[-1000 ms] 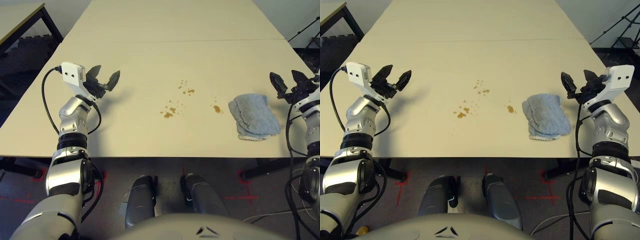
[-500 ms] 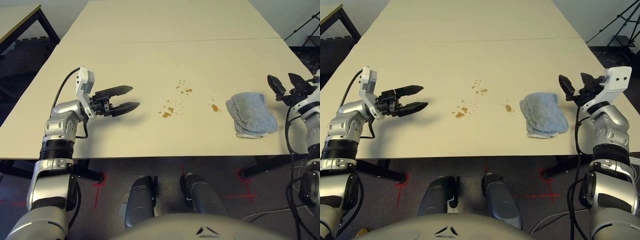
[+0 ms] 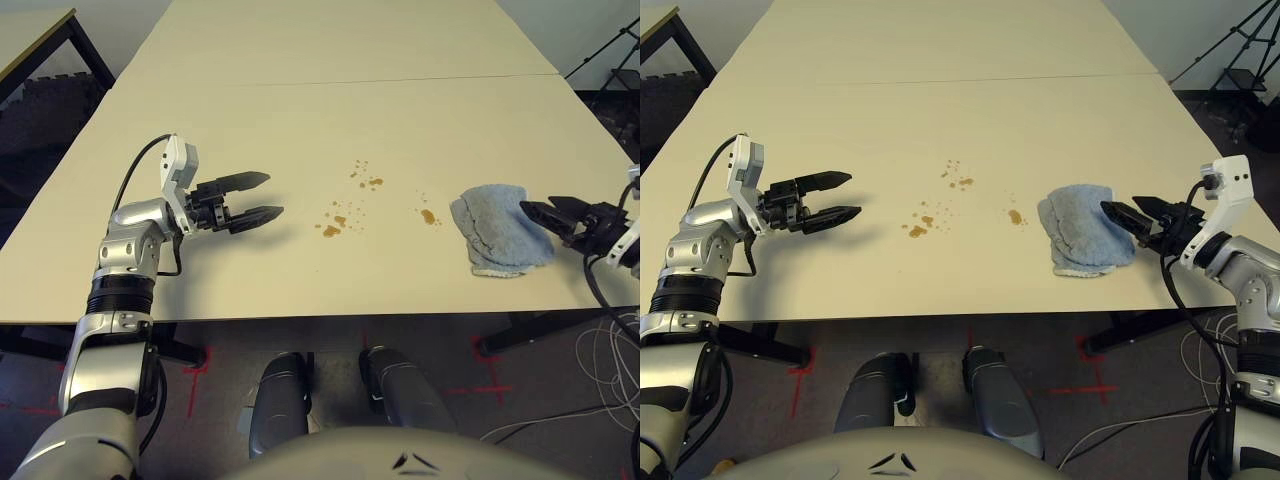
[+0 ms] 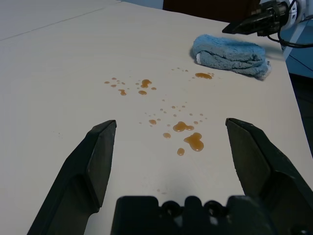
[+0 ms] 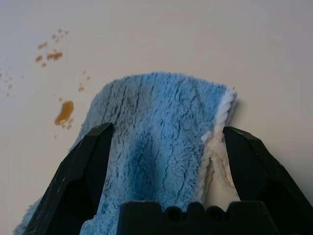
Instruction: Wipe the water off the table with a rag.
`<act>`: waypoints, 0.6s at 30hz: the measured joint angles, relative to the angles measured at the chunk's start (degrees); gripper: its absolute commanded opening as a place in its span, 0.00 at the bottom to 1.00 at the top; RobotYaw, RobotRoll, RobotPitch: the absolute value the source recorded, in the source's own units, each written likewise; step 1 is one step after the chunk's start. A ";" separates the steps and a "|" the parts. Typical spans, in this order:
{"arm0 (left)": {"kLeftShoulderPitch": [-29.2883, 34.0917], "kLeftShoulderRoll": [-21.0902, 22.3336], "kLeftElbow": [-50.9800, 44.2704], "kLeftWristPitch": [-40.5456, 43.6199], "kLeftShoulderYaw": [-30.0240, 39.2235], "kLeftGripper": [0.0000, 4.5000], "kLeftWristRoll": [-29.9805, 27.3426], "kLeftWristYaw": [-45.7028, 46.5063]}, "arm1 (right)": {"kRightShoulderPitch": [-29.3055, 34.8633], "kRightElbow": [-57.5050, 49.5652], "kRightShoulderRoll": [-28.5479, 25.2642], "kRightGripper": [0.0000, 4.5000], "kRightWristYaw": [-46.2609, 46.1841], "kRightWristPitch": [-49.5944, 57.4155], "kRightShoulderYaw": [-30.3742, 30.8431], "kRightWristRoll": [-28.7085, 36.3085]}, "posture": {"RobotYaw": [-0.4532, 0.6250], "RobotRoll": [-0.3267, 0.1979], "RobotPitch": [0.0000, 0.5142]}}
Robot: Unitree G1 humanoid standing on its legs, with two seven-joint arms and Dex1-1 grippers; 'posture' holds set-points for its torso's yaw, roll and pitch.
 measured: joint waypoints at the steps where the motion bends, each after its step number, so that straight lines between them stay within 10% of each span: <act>1: 0.00 -0.03 0.00 0.00 0.00 1.00 0.00 0.00 | -0.34 0.52 0.20 1.00 -0.06 -0.19 0.55 -0.68 | 0.17 0.62 0.27; 18: 0.82 -0.37 -2.51 0.60 -0.26 1.00 0.01 0.13 | -6.40 9.75 1.26 1.00 2.29 -3.55 4.69 -6.95 | 0.18 0.62 0.25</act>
